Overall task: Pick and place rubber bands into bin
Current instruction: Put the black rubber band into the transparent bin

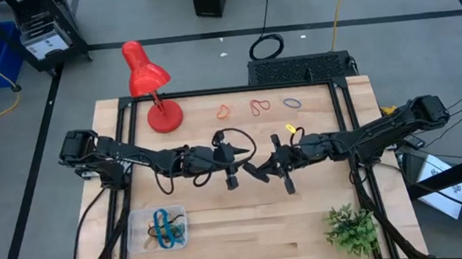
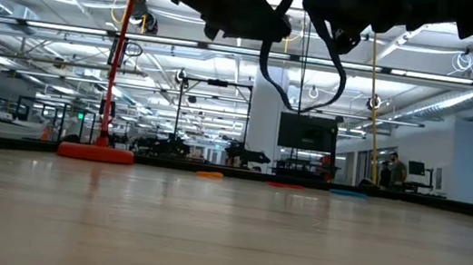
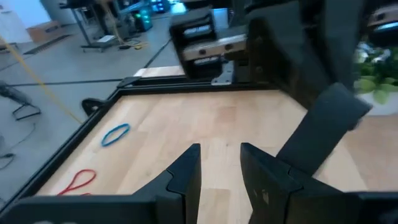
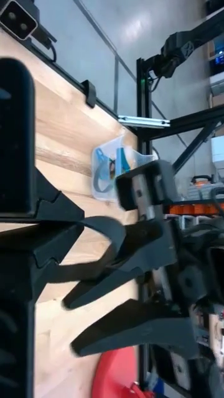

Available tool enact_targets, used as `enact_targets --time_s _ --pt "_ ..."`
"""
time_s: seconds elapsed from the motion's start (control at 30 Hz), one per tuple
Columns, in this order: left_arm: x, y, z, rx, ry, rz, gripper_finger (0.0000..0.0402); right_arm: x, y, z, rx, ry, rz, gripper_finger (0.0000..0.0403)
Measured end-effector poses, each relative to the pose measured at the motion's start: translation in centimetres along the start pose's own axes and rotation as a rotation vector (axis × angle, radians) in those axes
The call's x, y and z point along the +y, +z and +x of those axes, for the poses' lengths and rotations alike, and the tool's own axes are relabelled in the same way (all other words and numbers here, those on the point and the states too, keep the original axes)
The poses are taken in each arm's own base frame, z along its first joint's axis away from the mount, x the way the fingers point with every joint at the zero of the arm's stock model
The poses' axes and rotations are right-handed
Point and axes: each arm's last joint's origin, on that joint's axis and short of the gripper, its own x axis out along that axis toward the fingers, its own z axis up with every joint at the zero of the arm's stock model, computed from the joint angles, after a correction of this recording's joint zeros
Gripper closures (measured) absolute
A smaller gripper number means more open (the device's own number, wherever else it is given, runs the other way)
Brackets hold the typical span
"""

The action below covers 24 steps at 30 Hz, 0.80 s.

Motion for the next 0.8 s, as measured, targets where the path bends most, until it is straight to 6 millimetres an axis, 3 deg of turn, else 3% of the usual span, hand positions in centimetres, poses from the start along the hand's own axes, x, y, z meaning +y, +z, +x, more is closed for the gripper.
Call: enact_targets --time_s 0.33,0.8 --pt "-1.2 0.2 -0.3 -0.026 -0.277 0.012 0.0282 -0.7 -0.6 0.0 0.062 -0.035 0.019 0.0403" --pt "-1.5 0.7 -0.4 -0.082 -0.242 0.008 0.0282 -0.8 -0.3 0.0 0.036 -0.036 0.023 0.0403"
